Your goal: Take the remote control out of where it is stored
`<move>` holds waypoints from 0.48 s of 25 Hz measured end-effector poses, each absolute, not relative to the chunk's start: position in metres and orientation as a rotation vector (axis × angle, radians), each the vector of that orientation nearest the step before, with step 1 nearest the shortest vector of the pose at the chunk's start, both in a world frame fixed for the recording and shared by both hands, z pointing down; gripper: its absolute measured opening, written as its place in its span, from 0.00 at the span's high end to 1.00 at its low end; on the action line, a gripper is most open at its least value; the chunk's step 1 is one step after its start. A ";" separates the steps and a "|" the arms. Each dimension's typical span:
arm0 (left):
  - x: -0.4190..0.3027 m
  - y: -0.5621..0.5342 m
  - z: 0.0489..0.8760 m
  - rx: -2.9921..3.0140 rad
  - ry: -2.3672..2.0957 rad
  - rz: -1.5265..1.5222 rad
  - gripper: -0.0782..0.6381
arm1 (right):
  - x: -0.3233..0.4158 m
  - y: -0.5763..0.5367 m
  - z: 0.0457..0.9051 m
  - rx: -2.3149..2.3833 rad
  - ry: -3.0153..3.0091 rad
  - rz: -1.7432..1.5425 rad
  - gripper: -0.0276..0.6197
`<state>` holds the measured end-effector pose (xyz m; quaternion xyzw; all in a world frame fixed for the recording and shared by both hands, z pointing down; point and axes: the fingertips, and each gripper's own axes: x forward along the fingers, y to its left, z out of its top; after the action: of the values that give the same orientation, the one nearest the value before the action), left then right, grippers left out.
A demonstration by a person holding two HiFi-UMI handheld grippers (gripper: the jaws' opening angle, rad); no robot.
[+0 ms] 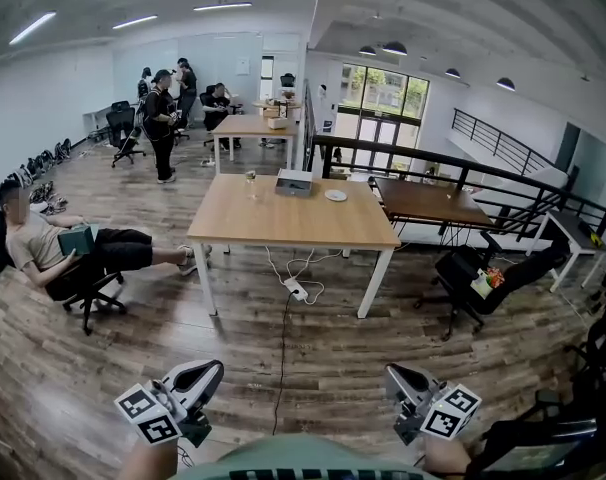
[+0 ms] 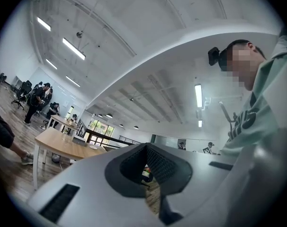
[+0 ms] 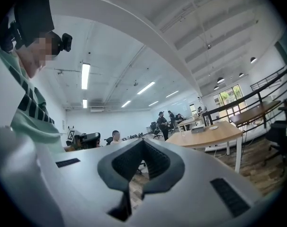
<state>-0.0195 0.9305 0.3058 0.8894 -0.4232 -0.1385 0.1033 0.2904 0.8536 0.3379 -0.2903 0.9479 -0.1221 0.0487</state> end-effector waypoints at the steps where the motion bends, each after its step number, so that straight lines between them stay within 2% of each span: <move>1: -0.014 0.929 0.305 2.627 -1.240 -0.407 0.90 | 0.296 0.853 0.337 -0.890 2.885 -0.373 0.96; 12: 0.056 0.919 0.309 2.621 -1.196 -0.403 0.90 | 0.366 0.856 0.344 -0.915 2.886 -0.387 0.96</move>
<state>0.0561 0.9189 0.3092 0.8950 -0.4083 -0.1375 0.1159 0.3662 0.8562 0.3436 -0.2994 0.9447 -0.1265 0.0447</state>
